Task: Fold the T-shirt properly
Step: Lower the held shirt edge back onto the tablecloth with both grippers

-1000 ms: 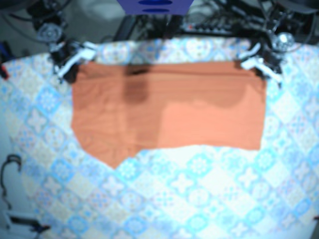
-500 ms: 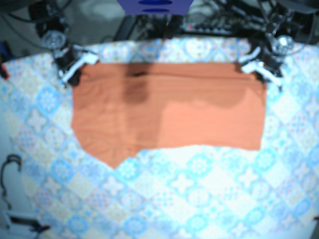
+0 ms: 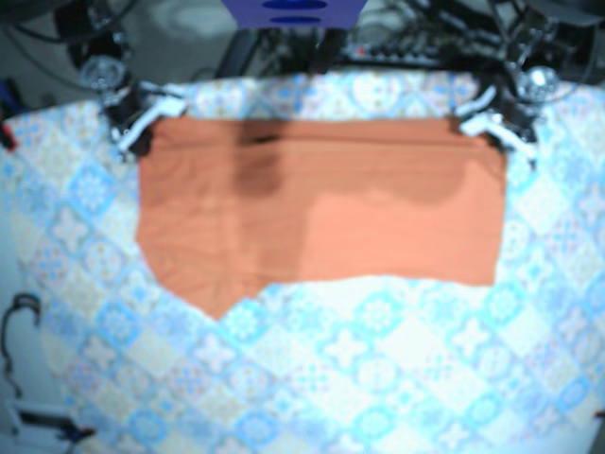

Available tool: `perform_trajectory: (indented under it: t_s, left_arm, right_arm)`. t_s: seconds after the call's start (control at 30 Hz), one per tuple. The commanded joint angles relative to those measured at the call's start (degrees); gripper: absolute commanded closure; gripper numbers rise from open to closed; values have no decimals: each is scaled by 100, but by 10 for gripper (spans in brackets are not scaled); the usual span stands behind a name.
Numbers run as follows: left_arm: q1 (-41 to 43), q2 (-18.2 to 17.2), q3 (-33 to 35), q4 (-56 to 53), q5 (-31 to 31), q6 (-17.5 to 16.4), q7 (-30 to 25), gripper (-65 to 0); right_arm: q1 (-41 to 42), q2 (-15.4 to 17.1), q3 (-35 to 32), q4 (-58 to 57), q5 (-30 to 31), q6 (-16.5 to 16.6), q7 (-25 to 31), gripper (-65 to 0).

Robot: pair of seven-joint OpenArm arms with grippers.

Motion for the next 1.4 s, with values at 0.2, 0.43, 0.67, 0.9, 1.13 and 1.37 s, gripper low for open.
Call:
perform_trajectory:
  t_s: [0.2, 0.43, 0.67, 0.9, 1.13, 1.37]
  left_arm:
    - [-15, -101, -78, 59, 45, 109, 76, 0]
    - [-15, -101, -87, 59, 45, 109, 85, 0]
    - [-15, -101, -87, 59, 45, 127, 85, -52]
    - [-15, -101, -87, 59, 45, 136, 85, -184]
    - [-15, -101, -87, 59, 54, 145, 85, -233]
    - [-15, -101, -87, 59, 54, 145, 85, -237]
  right_arm:
    - [32, 80, 55, -21, 2, -102, -49, -2]
    - [23, 62, 46, -21, -7, -102, -40, -3]
    - [14, 62, 46, -12, -16, -111, -40, -20]
    - [5, 62, 46, 41, -7, -129, -31, -139]
    - [5, 62, 46, 41, -7, -129, -31, -229]
    - [14, 62, 55, 23, -7, -129, -31, -335]
